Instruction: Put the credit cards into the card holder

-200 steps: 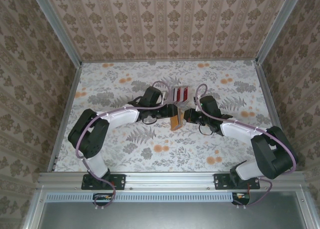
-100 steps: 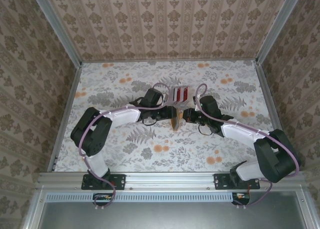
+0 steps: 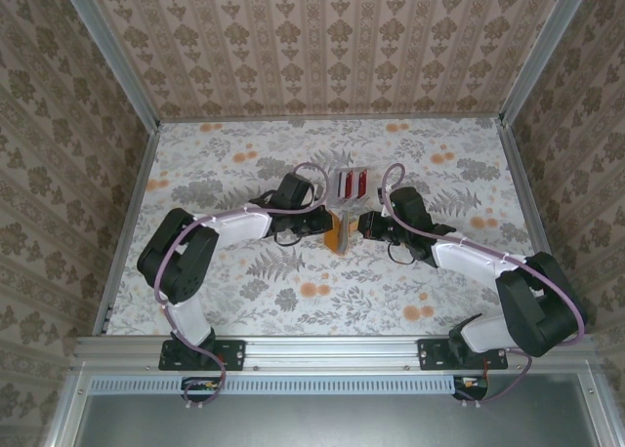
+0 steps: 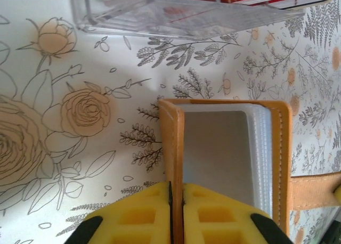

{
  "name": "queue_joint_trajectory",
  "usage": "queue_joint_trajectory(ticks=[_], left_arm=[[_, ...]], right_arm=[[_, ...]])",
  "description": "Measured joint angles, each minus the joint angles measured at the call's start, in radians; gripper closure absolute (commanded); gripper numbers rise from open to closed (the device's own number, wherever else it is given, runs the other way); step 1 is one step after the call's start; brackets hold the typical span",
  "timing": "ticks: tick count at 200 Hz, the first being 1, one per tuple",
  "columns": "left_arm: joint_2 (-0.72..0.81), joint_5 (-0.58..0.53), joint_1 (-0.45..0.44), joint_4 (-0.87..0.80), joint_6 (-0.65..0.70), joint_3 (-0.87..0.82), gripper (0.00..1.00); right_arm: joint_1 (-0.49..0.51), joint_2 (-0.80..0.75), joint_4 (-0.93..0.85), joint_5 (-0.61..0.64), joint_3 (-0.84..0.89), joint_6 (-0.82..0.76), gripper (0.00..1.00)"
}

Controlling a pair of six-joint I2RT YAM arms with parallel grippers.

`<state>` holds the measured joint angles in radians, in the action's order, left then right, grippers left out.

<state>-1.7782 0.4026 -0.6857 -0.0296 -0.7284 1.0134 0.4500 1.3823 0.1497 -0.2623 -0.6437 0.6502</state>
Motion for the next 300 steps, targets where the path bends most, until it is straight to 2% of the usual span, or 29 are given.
queue_joint_trajectory(ticks=[104,167,233,281,300], left_arm=[[0.013,-0.005,0.013,0.039,-0.003,-0.06,0.97],[0.014,-0.008,0.013,0.125,-0.029,-0.144,0.97],[0.04,-0.023,0.012,0.156,-0.046,-0.188,0.97],[0.074,-0.055,0.011,0.148,-0.046,-0.188,0.97],[0.084,-0.069,0.009,0.143,-0.046,-0.188,0.96]], right_arm=[[-0.011,0.043,-0.087,0.121,0.08,-0.019,0.97],[-0.014,0.087,-0.09,0.129,0.096,-0.024,0.95],[-0.048,0.076,-0.132,0.119,0.084,-0.029,0.78],[-0.104,-0.082,-0.254,0.108,0.011,-0.082,0.63],[-0.109,-0.11,-0.275,0.082,-0.035,-0.101,0.61]])
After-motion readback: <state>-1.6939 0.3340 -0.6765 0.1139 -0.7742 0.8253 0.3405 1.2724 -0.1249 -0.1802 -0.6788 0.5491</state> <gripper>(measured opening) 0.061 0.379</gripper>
